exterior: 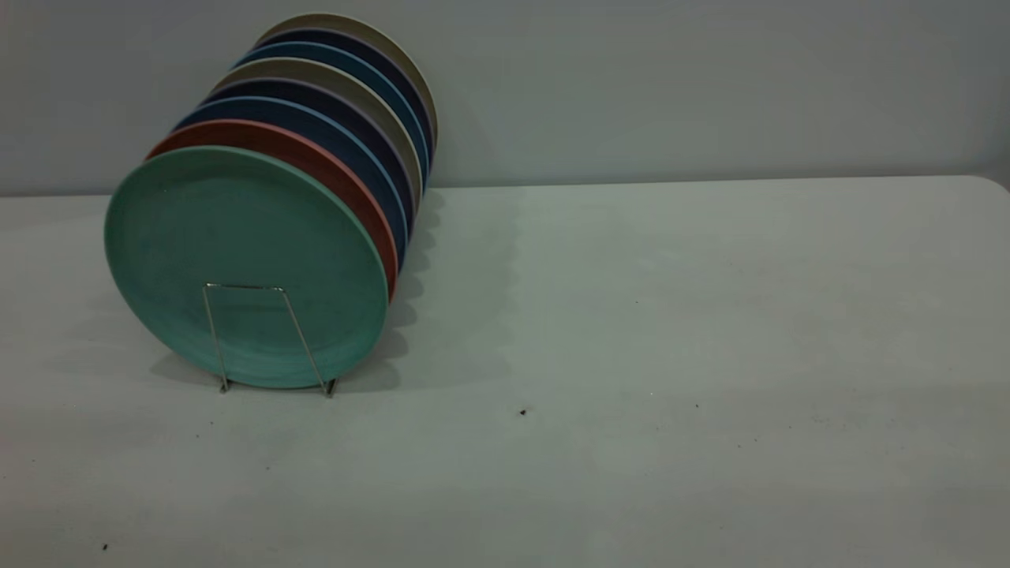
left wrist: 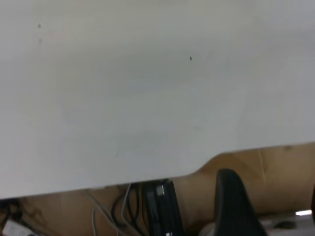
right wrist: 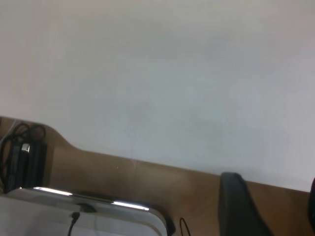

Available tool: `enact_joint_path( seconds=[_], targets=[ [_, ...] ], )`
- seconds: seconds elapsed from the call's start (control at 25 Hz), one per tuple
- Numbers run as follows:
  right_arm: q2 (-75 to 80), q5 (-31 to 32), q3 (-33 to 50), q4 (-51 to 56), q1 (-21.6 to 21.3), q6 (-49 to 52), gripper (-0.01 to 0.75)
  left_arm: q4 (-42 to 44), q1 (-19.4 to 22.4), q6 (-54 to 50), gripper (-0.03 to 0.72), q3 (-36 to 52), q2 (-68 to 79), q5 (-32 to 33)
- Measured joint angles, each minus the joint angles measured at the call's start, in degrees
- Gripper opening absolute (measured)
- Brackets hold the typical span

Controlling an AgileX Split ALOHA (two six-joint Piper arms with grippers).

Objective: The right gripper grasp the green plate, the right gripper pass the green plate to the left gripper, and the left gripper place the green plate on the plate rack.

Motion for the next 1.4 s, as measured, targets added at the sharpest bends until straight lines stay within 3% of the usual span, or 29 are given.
enact_joint_path(
  seconds=[0.36,0.68,0.92,1.4],
  targets=[
    [-0.46,0.00,0.00,0.06,-0.06,0.05,0.365,0.00,0.00,0.00,0.406,0.00,-5.73,0.11],
    [-16.71,0.18,0.00,0.53,-8.14,0.17,0.365,0.00,0.15,0.05,0.406,0.00,-6.79,0.17],
    [-23.51,0.87,0.00,0.58,-8.38,0.17,0.365,0.00,2.85,0.12,0.406,0.00,-9.69,0.17],
    [-23.51,0.82,0.00,0.63,-8.38,0.17,0.365,0.00,3.41,0.12,0.406,0.00,-16.46,0.60]
  ],
)
